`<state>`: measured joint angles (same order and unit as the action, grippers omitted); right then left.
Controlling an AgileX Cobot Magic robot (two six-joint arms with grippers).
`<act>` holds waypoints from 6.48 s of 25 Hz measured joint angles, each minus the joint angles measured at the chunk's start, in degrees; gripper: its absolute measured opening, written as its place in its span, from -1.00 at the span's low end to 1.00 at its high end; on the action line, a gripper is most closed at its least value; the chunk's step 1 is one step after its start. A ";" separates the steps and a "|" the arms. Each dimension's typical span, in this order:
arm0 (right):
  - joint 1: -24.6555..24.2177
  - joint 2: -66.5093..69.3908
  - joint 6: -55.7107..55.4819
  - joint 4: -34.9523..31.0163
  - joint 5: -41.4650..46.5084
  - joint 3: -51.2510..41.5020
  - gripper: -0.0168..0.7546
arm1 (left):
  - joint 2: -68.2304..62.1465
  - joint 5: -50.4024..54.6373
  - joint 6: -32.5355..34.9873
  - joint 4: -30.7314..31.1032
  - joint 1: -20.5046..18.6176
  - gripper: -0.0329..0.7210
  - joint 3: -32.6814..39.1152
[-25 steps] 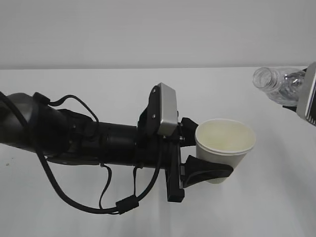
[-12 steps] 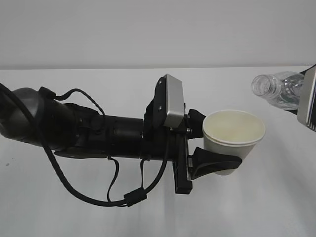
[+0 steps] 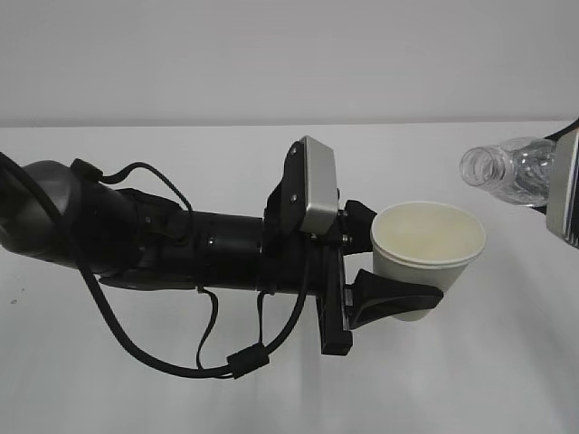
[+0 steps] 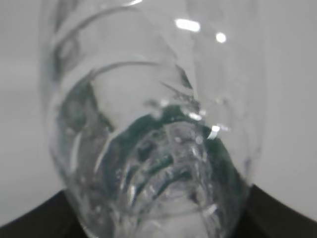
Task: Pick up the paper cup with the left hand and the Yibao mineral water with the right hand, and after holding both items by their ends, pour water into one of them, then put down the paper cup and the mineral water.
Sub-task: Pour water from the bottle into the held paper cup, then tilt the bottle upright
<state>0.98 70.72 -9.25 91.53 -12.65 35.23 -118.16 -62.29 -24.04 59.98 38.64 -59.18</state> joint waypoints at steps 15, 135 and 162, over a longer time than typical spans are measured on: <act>0.00 0.00 0.00 3.07 0.00 0.12 0.17 | 0.00 0.33 0.00 0.00 0.00 0.20 0.00; 4.51 -2.81 1.20 13.97 6.28 1.31 0.17 | 0.00 0.82 -0.83 0.63 1.06 0.20 0.00; 4.77 -2.95 1.20 13.97 6.10 1.40 0.17 | 0.00 1.42 -0.83 0.63 1.06 0.20 0.00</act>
<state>5.75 67.77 -8.06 105.51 -6.55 36.63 -118.16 -60.87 -24.87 60.61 39.70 -59.18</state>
